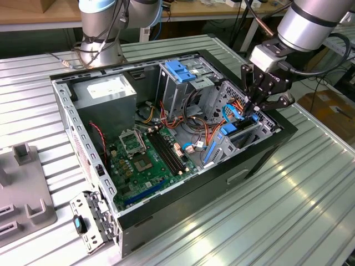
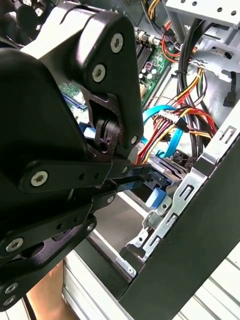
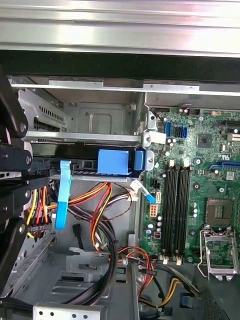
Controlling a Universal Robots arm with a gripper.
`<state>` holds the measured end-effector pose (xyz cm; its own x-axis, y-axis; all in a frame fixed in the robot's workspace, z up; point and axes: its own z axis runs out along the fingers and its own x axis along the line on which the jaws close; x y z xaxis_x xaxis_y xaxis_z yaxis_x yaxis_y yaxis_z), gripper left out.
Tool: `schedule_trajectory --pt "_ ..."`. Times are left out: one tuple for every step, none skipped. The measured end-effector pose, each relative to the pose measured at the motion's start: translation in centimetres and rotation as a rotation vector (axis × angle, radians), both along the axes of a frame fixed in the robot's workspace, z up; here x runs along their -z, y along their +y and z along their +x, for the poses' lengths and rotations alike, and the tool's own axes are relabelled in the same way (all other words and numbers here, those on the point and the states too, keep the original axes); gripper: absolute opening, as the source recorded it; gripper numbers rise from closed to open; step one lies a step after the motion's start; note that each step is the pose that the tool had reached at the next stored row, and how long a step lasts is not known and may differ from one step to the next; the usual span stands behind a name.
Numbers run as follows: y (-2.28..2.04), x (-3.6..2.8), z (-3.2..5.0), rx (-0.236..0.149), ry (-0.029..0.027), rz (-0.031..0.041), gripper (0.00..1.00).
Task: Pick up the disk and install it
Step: 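Insert the second disk wire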
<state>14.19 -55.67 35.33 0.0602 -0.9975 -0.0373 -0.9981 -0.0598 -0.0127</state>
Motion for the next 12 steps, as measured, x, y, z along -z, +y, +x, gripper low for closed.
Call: schedule_trajectory --pt "0.0 0.05 0.0 0.0 0.0 0.0002 0.16" --pt "0.0 0.1 0.0 0.0 0.0 0.0001 0.16" --pt "0.0 0.16 0.01 0.0 0.0 0.0001 0.16" --pt "0.0 0.18 0.02 0.0 0.0 0.0 0.16" --pt "-0.02 0.22 0.02 0.0 -0.0001 0.0 0.16" --pt "-0.09 0.26 0.02 -0.001 -0.0001 0.0001 0.16" --pt "-0.16 0.28 0.02 -0.001 -0.0001 0.0001 0.16" --pt "-0.28 0.3 0.03 -0.001 -0.0001 0.0001 0.16" --pt "-0.33 0.3 0.02 -0.001 -0.0001 0.0 0.16" --pt "-0.33 0.3 0.02 -0.001 -0.0001 0.0001 0.16" --pt "-0.33 0.34 -0.04 -0.001 -0.0004 0.0001 0.16" --pt "-0.33 0.38 -0.05 -0.001 -0.0006 0.0002 0.16"
